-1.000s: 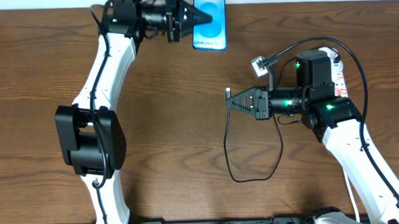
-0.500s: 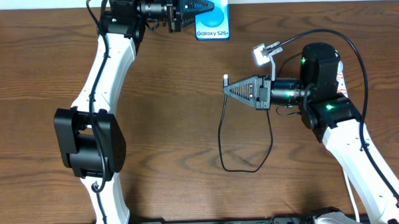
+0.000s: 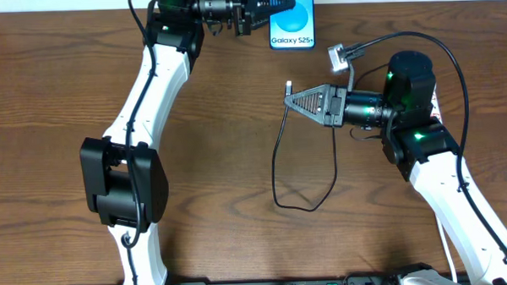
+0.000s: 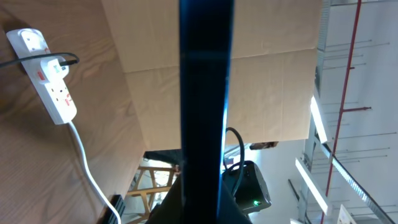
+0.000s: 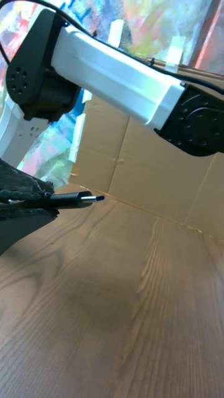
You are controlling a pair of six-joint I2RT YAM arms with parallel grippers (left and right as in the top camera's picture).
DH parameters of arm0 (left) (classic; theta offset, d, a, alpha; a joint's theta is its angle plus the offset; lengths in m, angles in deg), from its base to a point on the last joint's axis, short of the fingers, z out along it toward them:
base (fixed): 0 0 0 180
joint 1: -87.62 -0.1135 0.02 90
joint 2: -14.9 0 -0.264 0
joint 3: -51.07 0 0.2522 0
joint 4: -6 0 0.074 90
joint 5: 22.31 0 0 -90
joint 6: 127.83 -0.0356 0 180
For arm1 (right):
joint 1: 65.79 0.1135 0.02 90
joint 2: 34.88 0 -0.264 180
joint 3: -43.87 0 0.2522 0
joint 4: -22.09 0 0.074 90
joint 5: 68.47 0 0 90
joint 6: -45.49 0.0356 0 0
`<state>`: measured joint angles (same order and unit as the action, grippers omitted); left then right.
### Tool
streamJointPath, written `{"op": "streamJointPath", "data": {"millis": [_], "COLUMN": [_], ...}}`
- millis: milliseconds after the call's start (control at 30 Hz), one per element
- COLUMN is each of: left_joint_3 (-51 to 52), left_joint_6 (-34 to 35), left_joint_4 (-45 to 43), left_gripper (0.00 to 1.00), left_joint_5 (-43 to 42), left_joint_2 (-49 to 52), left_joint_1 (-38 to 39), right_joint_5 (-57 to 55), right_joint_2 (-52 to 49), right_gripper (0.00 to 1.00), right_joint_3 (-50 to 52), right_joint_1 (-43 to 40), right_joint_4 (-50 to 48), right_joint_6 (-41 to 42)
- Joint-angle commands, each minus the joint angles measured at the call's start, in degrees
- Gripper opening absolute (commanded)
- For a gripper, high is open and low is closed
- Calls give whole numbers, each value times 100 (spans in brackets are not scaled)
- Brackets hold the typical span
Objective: Plug charger to phone and switch on socket
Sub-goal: 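Raise the phone upright with the left gripper and bring the plug toward it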
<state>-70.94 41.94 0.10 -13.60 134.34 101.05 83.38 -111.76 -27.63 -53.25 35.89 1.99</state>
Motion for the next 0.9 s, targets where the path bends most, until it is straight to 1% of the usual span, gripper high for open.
{"op": "streamJointPath", "data": {"millis": [0,133,267,433,633,867], "left_joint_3": [-116,-116,-116,-116,-116,-116], "left_joint_6": [136,133,131,111,109,109], "left_joint_4": [-85,-85,-90,-704,-706,-704], "left_gripper": [7,7,7,7,7,8], "left_joint_5": [-50,-59,-164,-535,-570,-566], "left_joint_2": [-243,-245,-243,-245,-245,-243], "left_joint_1": [-48,-48,-48,-48,-37,20], "right_joint_5": [-20,-22,-20,20,90,33], "right_joint_2": [-28,-31,-31,-33,-33,-39], "right_gripper": [1,1,1,1,1,1], "right_joint_3": [-17,-17,-17,-17,-17,-17], "right_joint_1": [-66,-79,-164,-170,-155,-101], "right_joint_4": [-197,-487,-592,-726,-1099,-1108], "right_joint_6": [286,551,579,601,1010,1049]}}
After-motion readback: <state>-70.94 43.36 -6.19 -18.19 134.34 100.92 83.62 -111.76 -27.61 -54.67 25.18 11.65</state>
